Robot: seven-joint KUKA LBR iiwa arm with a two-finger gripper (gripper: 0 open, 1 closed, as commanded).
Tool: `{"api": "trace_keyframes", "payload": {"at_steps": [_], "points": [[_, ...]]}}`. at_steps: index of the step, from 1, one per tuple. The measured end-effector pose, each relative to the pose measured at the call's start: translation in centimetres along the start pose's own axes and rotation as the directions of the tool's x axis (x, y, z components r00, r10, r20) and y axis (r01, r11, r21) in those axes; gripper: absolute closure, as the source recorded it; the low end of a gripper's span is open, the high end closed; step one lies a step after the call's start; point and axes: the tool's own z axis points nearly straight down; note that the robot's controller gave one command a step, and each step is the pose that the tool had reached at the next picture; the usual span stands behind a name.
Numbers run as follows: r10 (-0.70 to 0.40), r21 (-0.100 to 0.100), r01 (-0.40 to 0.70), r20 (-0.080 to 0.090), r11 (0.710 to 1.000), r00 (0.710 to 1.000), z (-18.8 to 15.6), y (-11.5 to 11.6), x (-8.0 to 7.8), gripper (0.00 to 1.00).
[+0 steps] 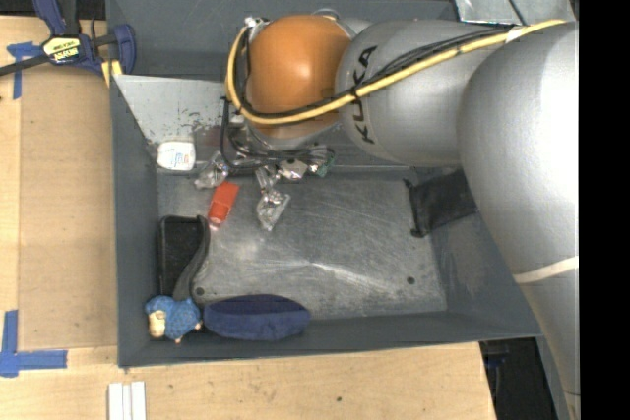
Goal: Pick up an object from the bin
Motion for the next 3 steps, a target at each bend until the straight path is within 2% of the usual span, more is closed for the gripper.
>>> {"api": "trace_keyframes", "payload": {"at_steps": [1,2,3], "points": [[0.001,0.002,-0.001,0.009,1.0,1.0,-0.3,0.0,-0.3,1.0],[0.005,0.001,-0.005,0.001,1.0,1.0,-2.9,-0.2,-0.4,1.0],[0.009,0.005,-0.009,0.004,1.0,1.0,-9.9,-0.4,-0.7,1.0]]}}
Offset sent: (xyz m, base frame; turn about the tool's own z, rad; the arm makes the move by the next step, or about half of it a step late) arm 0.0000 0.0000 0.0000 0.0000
